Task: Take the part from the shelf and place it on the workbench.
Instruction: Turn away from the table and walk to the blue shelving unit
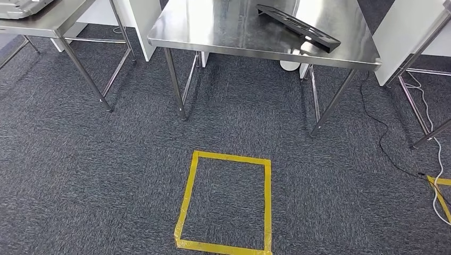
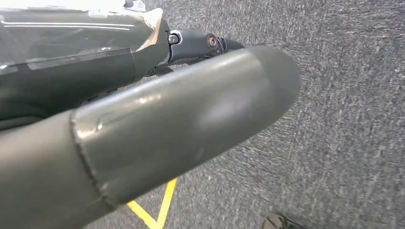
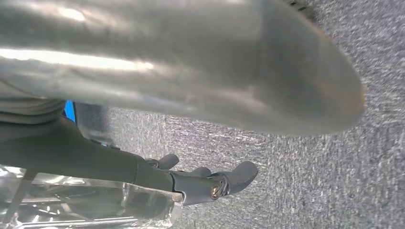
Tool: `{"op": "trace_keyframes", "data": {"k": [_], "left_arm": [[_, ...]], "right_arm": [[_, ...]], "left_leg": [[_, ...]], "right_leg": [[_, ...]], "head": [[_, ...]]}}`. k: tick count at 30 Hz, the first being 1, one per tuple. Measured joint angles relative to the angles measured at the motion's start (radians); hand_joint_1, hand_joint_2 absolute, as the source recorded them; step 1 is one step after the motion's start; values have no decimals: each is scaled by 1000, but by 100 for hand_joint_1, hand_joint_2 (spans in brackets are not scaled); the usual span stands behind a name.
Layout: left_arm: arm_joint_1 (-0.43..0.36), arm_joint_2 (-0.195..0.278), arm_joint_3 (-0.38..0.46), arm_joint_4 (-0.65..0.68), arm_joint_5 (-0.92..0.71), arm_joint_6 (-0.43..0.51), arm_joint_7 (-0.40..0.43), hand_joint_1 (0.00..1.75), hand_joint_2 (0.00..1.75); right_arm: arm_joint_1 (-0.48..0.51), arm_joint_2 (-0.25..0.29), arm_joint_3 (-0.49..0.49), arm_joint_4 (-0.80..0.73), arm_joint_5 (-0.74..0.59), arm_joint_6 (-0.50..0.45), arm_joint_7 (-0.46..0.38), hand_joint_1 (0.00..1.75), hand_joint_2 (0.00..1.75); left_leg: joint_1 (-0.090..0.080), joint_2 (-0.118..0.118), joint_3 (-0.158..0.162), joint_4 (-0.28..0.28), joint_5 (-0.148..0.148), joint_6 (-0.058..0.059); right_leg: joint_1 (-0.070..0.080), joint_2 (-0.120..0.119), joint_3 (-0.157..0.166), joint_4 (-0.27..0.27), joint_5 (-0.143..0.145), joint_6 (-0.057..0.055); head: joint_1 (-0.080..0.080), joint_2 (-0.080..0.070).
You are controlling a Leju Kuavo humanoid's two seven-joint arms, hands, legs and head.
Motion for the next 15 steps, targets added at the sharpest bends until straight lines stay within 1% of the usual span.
{"op": "trace_keyframes", "data": {"k": [1, 2, 3, 4, 5, 6, 7, 8, 9, 10, 11, 12, 13, 14, 15], "left_arm": [[0, 0, -4, 0, -4, -1, -1, 0, 0], [0, 0, -6, 0, -7, -2, -2, 0, 0], [0, 0, -8, 0, -10, -3, -3, 0, 0], [1, 1, -9, 0, -12, -4, -3, 0, 0], [2, 1, -10, 0, -14, -5, -3, 0, 0], [3, 2, -10, 0, -14, -6, -4, 0, 0], [3, 3, -10, 0, -15, -7, -4, 0, 0], [3, 4, -10, 0, -15, -7, -4, 0, 0], [3, 4, -10, 0, -16, -8, -4, 0, 0], [3, 5, -10, 0, -17, -8, -4, 0, 0], [3, 6, -11, 0, -19, -9, -5, 0, 0], [3, 7, -12, 0, -21, -10, -5, 0, 0], [3, 8, -14, 0, -23, -11, -5, 0, 0], [2, 8, -18, 0, -25, -12, -5, 0, 0], [2, 9, -22, 0, -28, -14, -6, 0, 0]], "right_arm": [[-1, -1, -2, 0, -1, -3, -2, 0, 0], [-1, -1, -4, 0, -1, -6, -2, 0, 0], [0, -2, -6, 0, -2, -8, -3, 0, 0], [1, -2, -9, 1, -3, -10, -3, 0, 0], [2, -3, -11, 2, -4, -11, -3, 0, 0], [3, -3, -14, 2, -5, -12, -3, 0, 0], [5, -3, -17, 3, -6, -13, -3, 0, 0], [6, -3, -19, 3, -6, -13, -3, 0, 0], [6, -3, -20, 3, -6, -13, -3, 0, 0], [7, -3, -21, 3, -6, -14, -3, 0, 0], [7, -3, -22, 3, -7, -15, -3, 0, 0], [8, -3, -24, 3, -8, -16, -3, 0, 0], [9, -3, -25, 3, -10, -17, -2, 0, 0], [10, -3, -27, 3, -12, -19, -2, 0, 0], [11, -3, -29, 3, -13, -21, -2, 0, 0]], "left_leg": [[0, 0, -4, -2, 11, -5], [0, 1, -5, -5, 22, -11], [2, 2, -6, -8, 33, -17], [4, 1, -9, -9, 35, -23], [7, 0, -14, 1, 17, -29], [8, -2, -22, 28, -22, -35], [10, -4, -33, 75, -78, -41], [11, -5, -45, 138, -137, -46], [12, -5, -55, 207, -182, -50], [13, -5, -58, 263, -199, -53], [15, -5, -51, 296, -192, -56], [17, -5, -29, 295, -165, -57], [19, -5, 11, 260, -136, -58], [22, -6, 63, 198, -121, -58], [21, -8, 116, 124, -123, -57]], "right_leg": [[4, 1, 35, -61, -7, -9], [8, 2, 52, -97, -15, -18], [11, 3, 50, -106, -11, -26], [7, 2, 41, -104, -1, -33], [3, 0, 34, -104, 10, -42], [-1, -2, 24, -104, 22, -52], [-5, -4, 12, -104, 36, -60], [-3, -6, -2, -103, 48, -65], [-2, -7, -17, -100, 60, -68], [-1, -8, -34, -96, 72, -67], [-1, -9, -53, -89, 83, -65], [-2, -10, -72, -80, 92, -62], [-3, -10, -93, -69, 100, -57], [-3, -10, -112, -57, 107, -52], [-3, -9, -128, -45, 113, -46]], "head": [[-1, 0], [-2, 0], [-3, 0], [-3, 0], [-3, 0], [-5, 0], [-7, 0], [-8, 0], [-9, 0], [-9, 0], [-9, 0], [-9, 0], [-10, 0], [-10, 0], [-10, 0]]}}
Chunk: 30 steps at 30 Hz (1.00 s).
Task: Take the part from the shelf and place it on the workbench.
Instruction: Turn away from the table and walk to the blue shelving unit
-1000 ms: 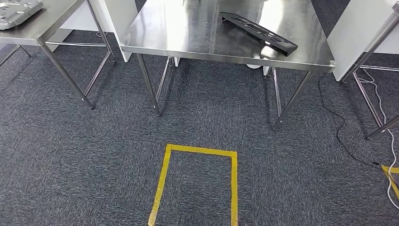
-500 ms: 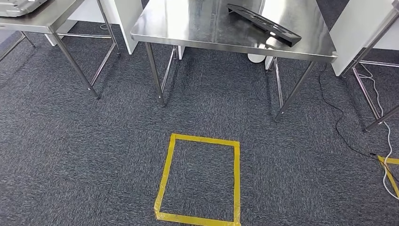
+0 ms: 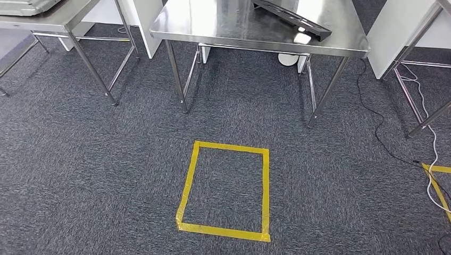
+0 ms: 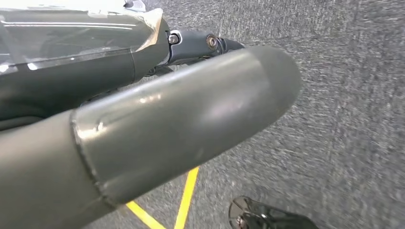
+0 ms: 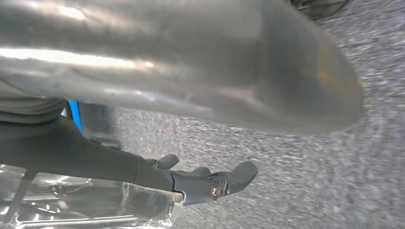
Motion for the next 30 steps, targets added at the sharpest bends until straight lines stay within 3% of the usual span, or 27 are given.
{"op": "trace_keyframes", "data": {"k": [2, 4, 5, 6, 7, 9, 10, 11, 12, 13, 14, 15, 16, 18, 20, 21, 22, 24, 25, 26, 27, 28, 30], "left_arm": [[-2, 1, -7, 0, -7, -2, -1, 0, 0], [-2, 2, -12, 0, -15, -2, -4, 0, 0], [-2, 2, -15, 0, -20, -2, -5, 0, 0], [-1, 2, -17, 0, -24, -1, -6, 0, 0], [-1, 2, -20, 0, -26, 0, -6, 0, 0], [-1, 4, -25, 0, -29, 1, -8, 0, 0], [-1, 4, -28, 0, -30, 2, -9, 0, 0], [-1, 5, -31, 0, -32, 4, -10, 0, 0], [-1, 5, -33, 0, -34, 7, -11, 0, 0], [-1, 6, -34, 0, -36, 9, -12, 0, 0], [-1, 6, -35, 0, -38, 11, -12, 0, 0], [-1, 7, -36, 0, -39, 13, -12, 0, 0], [-1, 7, -36, 0, -40, 14, -12, 0, 0], [-2, 8, -37, 1, -42, 15, -12, 0, 0], [-1, 10, -37, 1, -43, 16, -12, 0, 0], [0, 11, -37, 1, -42, 16, -12, 0, 0], [2, 11, -37, 1, -40, 16, -11, 0, 0], [4, 12, -37, 1, -37, 16, -11, 0, 0], [4, 13, -36, 1, -36, 16, -11, 0, 0], [4, 13, -36, 1, -35, 17, -11, 0, 0], [5, 14, -36, 1, -34, 16, -11, 0, 0], [5, 15, -36, 1, -33, 17, -11, 0, 0], [4, 16, -36, 1, -33, 17, -11, 0, 0]], "right_arm": [[0, 0, -3, 0, -2, -4, 1, 0, 0], [2, 0, -7, 1, -5, -8, 3, 0, 0], [4, 0, -9, 1, -6, -9, 4, 0, 0], [6, -1, -12, 2, -7, -10, 4, 0, 0], [9, -1, -14, 3, -8, -11, 6, 0, 0], [10, 0, -17, 4, -9, -12, 9, 0, 0], [10, 0, -18, 5, -10, -13, 10, 0, 0], [10, 0, -19, 5, -10, -14, 10, 0, 0], [10, 0, -21, 5, -10, -14, 11, 0, 0], [10, 0, -22, 5, -10, -15, 12, 0, 0], [10, 0, -23, 5, -10, -15, 14, 0, 0], [9, 0, -24, 5, -9, -16, 15, 0, 0], [8, 0, -24, 5, -8, -16, 15, 0, 0], [6, 0, -24, 5, -6, -16, 16, 0, 0], [8, 0, -24, 6, -3, -17, 16, 0, 0], [10, 0, -25, 6, -1, -17, 17, 0, 0], [12, 0, -25, 6, 4, -17, 19, 0, 0], [15, 0, -24, 7, 15, -16, 27, 0, 0], [16, 0, -24, 7, 21, -16, 31, 0, 0], [17, 0, -24, 7, 24, -15, 33, 0, 0], [18, 0, -24, 7, 26, -15, 35, 0, 0], [18, 0, -24, 7, 28, -15, 36, 0, 0], [17, 0, -24, 7, 30, -15, 37, 0, 0]], "left_leg": [[-4, -4, 61, -102, -28, 7], [-9, -3, 55, -122, -27, 26], [-11, -2, 43, -125, -16, 39], [-11, 1, 29, -127, -3, 54], [-11, 4, 12, -130, 13, 65], [-14, 7, -25, -129, 41, 75], [-15, 8, -44, -129, 55, 74], [-15, 10, -64, -128, 70, 73], [-15, 12, -84, -128, 84, 71], [-15, 13, -101, -128, 98, 67], [-15, 14, -114, -127, 112, 64], [-17, 13, -124, -125, 124, 59], [-19, 14, -131, -123, 136, 53], [-20, 16, -139, -123, 159, 40], [-14, 17, -145, -123, 167, 27], [-11, 15, -152, -109, 146, 21], [-9, 13, -162, -77, 107, 15], [-6, 9, -194, 40, 9, 4], [-5, 7, -208, 103, -20, 0], [-4, 6, -211, 144, -27, -4], [-3, 7, -196, 149, -16, -5], [-2, 10, -163, 116, 5, -4], [-3, 34, -63, -16, 35, 2]], "right_leg": [[3, 0, -21, 14, 15, 14], [4, 0, -33, 16, 33, 30], [3, 2, -43, 22, 28, 34], [2, 4, -53, 40, 5, 33], [1, 7, -67, 77, -35, 29], [-2, 10, -95, 194, -131, 20], [-2, 10, -103, 254, -155, 24], [-2, 11, -100, 296, -153, 34], [-2, 11, -83, 312, -129, 47], [-2, 11, -52, 296, -98, 59], [-2, 11, -6, 249, -79, 64], [0, 11, 62, 170, -78, 61], [2, 12, 123, 79, -99, 50], [8, 13, 195, -43, -139, 26], [5, 11, 188, -56, -137, 6], [3, 9, 183, -56, -128, -5], [-1, 5, 177, -57, -119, -16], [1, -4, 163, -56, -103, -29], [2, -9, 155, -55, -97, -30], [3, -14, 147, -53, -92, -29], [4, -21, 140, -50, -88, -28], [4, -28, 135, -47, -86, -27], [7, -42, 128, -37, -86, -24]], "head": [[1, 0], [2, 0], [1, 0], [3, 0], [5, 0], [9, 0], [11, 0], [11, 0], [12, 0], [12, 0], [12, 0], [12, 0], [12, 0], [10, 0], [9, 0], [9, 0], [7, 0], [6, 0], [6, 0], [6, 0], [6, 0], [5, 0], [5, 0]]}}
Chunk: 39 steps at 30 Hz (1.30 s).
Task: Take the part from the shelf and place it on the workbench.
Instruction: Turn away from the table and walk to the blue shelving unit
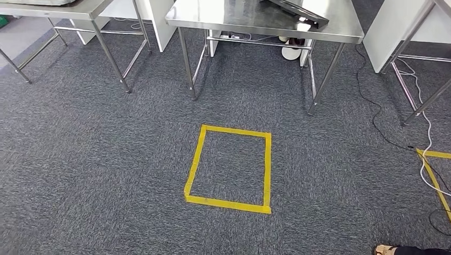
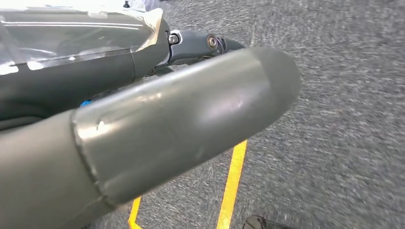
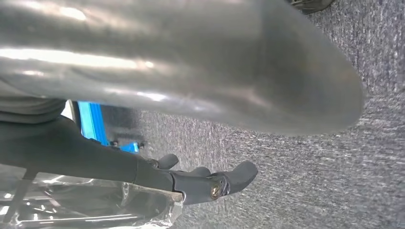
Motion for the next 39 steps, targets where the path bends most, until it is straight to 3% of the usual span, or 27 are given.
{"op": "trace_keyframes", "data": {"k": [2, 4, 6, 8, 10, 11, 12, 14, 16, 18, 20, 21, 23, 25, 26, 27, 29, 31, 33, 35, 36, 37, 39], "left_arm": [[-2, 1, 0, 0, -2, 0, 0, 0, 0], [-2, 2, 0, 0, -3, 0, 0, 0, 0], [-1, 1, 0, 0, -3, 0, 0, 0, 0], [-1, 0, 0, 0, -4, -1, 0, 0, 0], [-1, 0, 0, 0, -6, -2, 0, 0, 0], [-1, 0, 0, 0, -7, -3, 0, 0, 0], [0, 0, 0, 0, -7, -3, 0, 0, 0], [0, 0, 0, 0, -9, -4, 0, 0, 0], [0, 0, -1, 0, -12, -7, -1, 0, 0], [0, 0, -1, 0, -15, -11, -1, 0, 0], [2, 1, -1, 0, -16, -12, -2, 0, 0], [3, 2, -1, 0, -17, -13, -2, 0, 0], [4, 3, -2, 0, -19, -14, -2, 0, 0], [4, 3, -5, 0, -22, -14, -2, 0, 0], [5, 3, -7, 0, -23, -14, -2, 0, 0], [5, 3, -9, 0, -23, -14, -1, 0, 0], [6, 5, -10, 0, -24, -12, 2, 0, 0], [5, 6, -10, 0, -24, -9, 5, 0, 0], [2, 5, -11, 0, -24, -3, 8, 0, 0], [1, 3, -11, 1, -24, 4, 14, 0, 0], [2, 2, -11, 1, -24, 7, 18, 0, 0], [2, 0, -11, 1, -25, 9, 22, 0, 0], [0, -4, -11, 1, -25, 14, 26, 0, 0]], "right_arm": [[-1, 0, 0, 0, 0, 0, 1, 0, 0], [-4, 0, 0, 0, 0, 0, 1, 0, 0], [-7, -1, 0, 0, 1, 0, 1, 0, 0], [-5, -1, 0, 0, 0, 0, 1, 0, 0], [-1, -2, 0, 0, -2, 0, 1, 0, 0], [2, -2, 0, 1, -3, 0, 1, 0, 0], [3, -3, 0, 1, -4, -1, 1, 0, 0], [5, -5, 0, 1, -5, -1, 1, 0, 0], [5, -7, 0, 1, -6, -1, 1, 0, 0], [5, -7, 0, 2, -8, -1, 1, 0, 0], [4, -8, 0, 2, -10, -1, 2, 0, 0], [4, -8, 0, 2, -11, -2, 2, 0, 0], [5, -8, 0, 2, -11, -1, 2, 0, 0], [10, -9, 0, 2, -12, -1, 2, 0, 0], [12, -9, 0, 2, -12, 0, 2, 0, 0], [13, -10, 0, 3, -11, 1, 2, 0, 0], [12, -10, 0, 3, -8, 7, 2, 0, 0], [11, -10, 0, 3, -4, 14, 3, 0, 0], [10, -10, 0, 3, 1, 22, 8, 0, 0], [8, -11, 0, 3, 4, 30, 15, 0, 0], [7, -12, 0, 3, 5, 34, 17, 0, 0], [6, -13, 0, 3, 6, 38, 19, 0, 0], [6, -14, 0, 3, 8, 45, 21, 0, 0]], "left_leg": [[-6, 19, 54, -86, 4, 13], [-12, 9, 50, -100, 4, 31], [-10, -4, 44, -111, 13, 51], [-7, -15, 36, -118, 25, 66], [-7, -31, 24, -118, 32, 70], [-7, -41, 19, -118, 35, 70], [-7, -51, 16, -117, 38, 68], [-7, -71, 13, -116, 44, 61], [-10, -90, 10, -113, 48, 51], [-12, -104, 5, -112, 53, 39], [-7, -113, 0, -113, 57, 25], [-5, -105, -6, -103, 49, 20], [-2, -73, -41, -27, -4, 12], [-1, -48, -95, 102, -76, 5], [-1, -44, -113, 150, -93, 3], [-1, -41, -116, 167, -92, 2], [-1, -25, -72, 98, -47, 7], [-7, 19, -4, -28, 0, 21], [-15, 47, 26, -92, 14, 35], [-17, 30, 23, -102, 17, 46], [-16, 19, 23, -107, 21, 52], [-14, 8, 23, -111, 26, 60], [-12, -12, 19, -116, 34, 70]], "right_leg": [[6, -13, -5, 7, 0, 8], [11, -26, -7, 9, 2, 22], [9, -13, -18, 28, -10, 32], [3, 24, -64, 115, -58, 32], [0, 44, -129, 251, -114, 29], [-2, 47, -150, 295, -125, 33], [-4, 48, -153, 302, -120, 40], [-12, 60, -103, 202, -68, 60], [-19, 92, -44, 67, -17, 68], [-16, 106, -29, 19, -1, 57], [-15, 90, -29, 18, 6, 40], [-17, 82, -28, 16, 11, 32], [-22, 63, -28, 13, 19, 16], [-16, 41, -32, 14, 21, 8], [-13, 30, -33, 14, 21, 7], [-11, 19, -34, 15, 21, 7], [-9, 0, -32, 15, 21, 7], [-2, -14, -32, 18, 18, 11], [7, -31, -34, 21, 14, 19], [11, -50, -36, 23, 10, 28], [10, -44, -38, 31, 4, 32], [9, -27, -49, 55, -12, 34], [2, 24, -99, 163, -68, 31]], "head": [[3, 0], [6, 0], [7, 0], [9, 0], [10, 0], [10, 0], [10, 0], [11, 0], [10, 0], [7, 0], [5, 0], [5, 0], [2, 0], [-1, 0], [-1, 0], [-1, 0], [-1, 0], [-1, 0], [1, 0], [3, 0], [4, 0], [4, 0], [6, 0]]}}
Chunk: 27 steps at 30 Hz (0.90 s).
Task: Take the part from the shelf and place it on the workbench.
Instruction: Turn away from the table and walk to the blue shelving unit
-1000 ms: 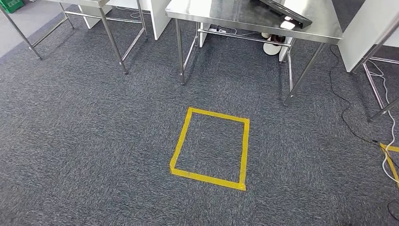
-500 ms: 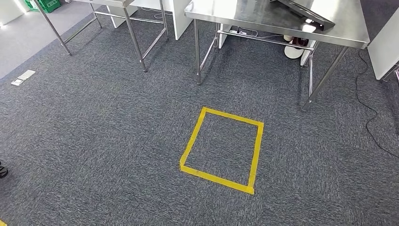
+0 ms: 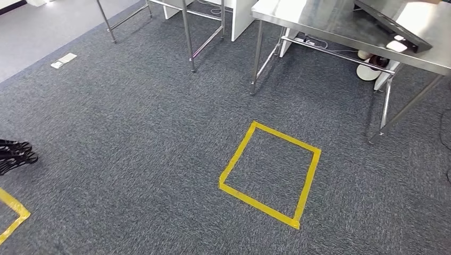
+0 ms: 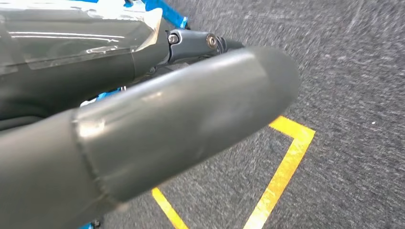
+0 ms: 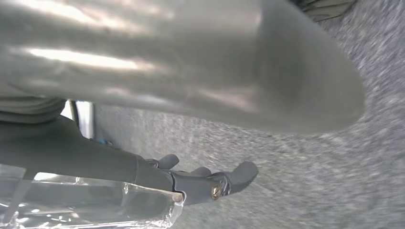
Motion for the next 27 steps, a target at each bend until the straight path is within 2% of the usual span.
{"op": "trace_keyframes", "data": {"k": [2, 3, 4, 6, 7, 8, 9, 11, 13, 14, 15, 16, 17, 18, 19, 20, 22, 23, 24, 25, 27], "left_arm": [[0, -3, 0, 0, -1, 2, 2, 0, 0], [1, -3, 0, 0, -1, 3, 3, 0, 0], [1, -4, 0, 0, 0, 4, 5, 0, 0], [2, -5, 0, 1, 5, 7, 9, 0, 0], [2, -6, 1, 1, 9, 9, 11, 0, 0], [2, -6, 1, 1, 13, 11, 12, 0, 0], [2, -6, 1, 1, 18, 14, 13, 0, 0], [5, -6, 3, 1, 27, 22, 15, 0, 0], [8, -4, 6, 1, 34, 27, 17, 0, 0], [8, -4, 8, 1, 36, 28, 18, 0, 0], [9, -3, 10, 1, 37, 28, 18, 0, 0], [9, -3, 12, 1, 39, 28, 19, 0, 0], [9, -3, 13, 1, 39, 28, 19, 0, 0], [10, -3, 13, 1, 39, 28, 19, 0, 0], [11, -3, 14, 1, 40, 29, 20, 0, 0], [12, -2, 15, 1, 40, 30, 22, 0, 0], [11, -1, 15, 1, 40, 36, 31, 0, 0], [10, -1, 15, 1, 39, 41, 38, 0, 0], [9, -1, 15, 1, 37, 45, 46, 0, 0], [8, -1, 15, 1, 35, 50, 53, 0, 0], [10, -2, 16, 1, 34, 58, 65, 0, 0]], "right_arm": [[1, -1, 0, 1, 1, 4, 4, 0, 0], [2, -2, 0, 1, 2, 5, 6, 0, 0], [3, -3, 0, 1, 3, 6, 7, 0, 0], [3, -5, 2, 1, 12, 10, 9, 0, 0], [3, -6, 4, 1, 18, 13, 10, 0, 0], [2, -7, 6, 2, 25, 17, 12, 0, 0], [1, -7, 9, 2, 31, 20, 15, 0, 0], [-2, -7, 16, 2, 43, 26, 21, 0, 0], [-4, -6, 24, 2, 53, 29, 25, 0, 0], [-3, -5, 28, 2, 55, 30, 26, 0, 0], [-2, -4, 31, 2, 57, 31, 26, 0, 0], [-1, -3, 33, 2, 58, 31, 27, 0, 0], [0, -3, 34, 3, 58, 31, 28, 0, 0], [0, -2, 34, 3, 58, 32, 28, 0, 0], [0, -2, 35, 3, 59, 32, 29, 0, 0], [-1, -2, 36, 3, 61, 33, 29, 0, 0], [-3, -1, 40, 3, 68, 35, 29, 0, 0], [-4, 0, 44, 3, 72, 36, 27, 0, 0], [-4, 1, 47, 2, 76, 37, 25, 0, 0], [-5, 2, 51, 2, 80, 38, 20, 0, 0], [-9, 5, 58, 2, 91, 37, 10, 0, 0]], "left_leg": [[0, -25, -6, 1, 5, 3], [0, -38, -8, 1, 6, 3], [0, -51, -9, 2, 8, 1], [1, -76, -10, 5, 11, -5], [0, -86, -11, 8, 11, -10], [-2, -95, -14, 11, 11, -15], [-3, -102, -17, 13, 12, -22], [0, -114, -22, 11, 17, -36], [4, -92, -36, 36, -1, -45], [4, -73, -54, 75, -27, -49], [5, -51, -81, 135, -63, -52], [5, -38, -112, 203, -99, -56], [6, -33, -140, 264, -124, -59], [7, -29, -155, 299, -133, -61], [8, -26, -150, 297, -123, -62], [9, -20, -127, 256, -98, -61], [8, 22, -49, 118, -43, -55], [6, 41, -21, 64, -27, -50], [3, 55, -5, 33, -21, -44], [-1, 55, -4, 25, -23, -39], [-4, 32, -6, 19, -17, -25]], "right_leg": [[-3, 22, -59, 126, -48, 0], [-5, 25, -71, 151, -50, 6], [-8, 28, -62, 134, -35, 15], [-19, 46, -1, 8, 23, 36], [-21, 61, 27, -59, 48, 40], [-23, 73, 45, -104, 64, 39], [-22, 80, 52, -126, 70, 34], [-19, 67, 52, -130, 75, 18], [-22, 51, 55, -132, 83, 0], [-25, 41, 56, -134, 86, -8], [-23, 31, 55, -134, 88, -13], [-21, 20, 54, -134, 88, -17], [-18, 8, 52, -134, 88, -18], [-17, -4, 51, -133, 88, -18], [-16, -14, 51, -133, 88, -18], [-16, -24, 51, -133, 87, -18], [-11, -41, 54, -132, 84, -16], [-7, -48, 54, -132, 81, -12], [-3, -56, 56, -132, 79, -8], [1, -64, 56, -132, 78, -3], [1, -76, 59, -132, 75, 8]], "head": [[0, 0], [0, 0], [0, 0], [0, 0], [0, 0], [0, 0], [-1, 0], [-2, 0], [-4, 0], [-7, 0], [-9, 0], [-11, 0], [-11, 0], [-11, 0], [-11, 0], [-11, 0], [-11, 0], [-10, 0], [-8, 0], [-6, 0], [-5, 0]]}}
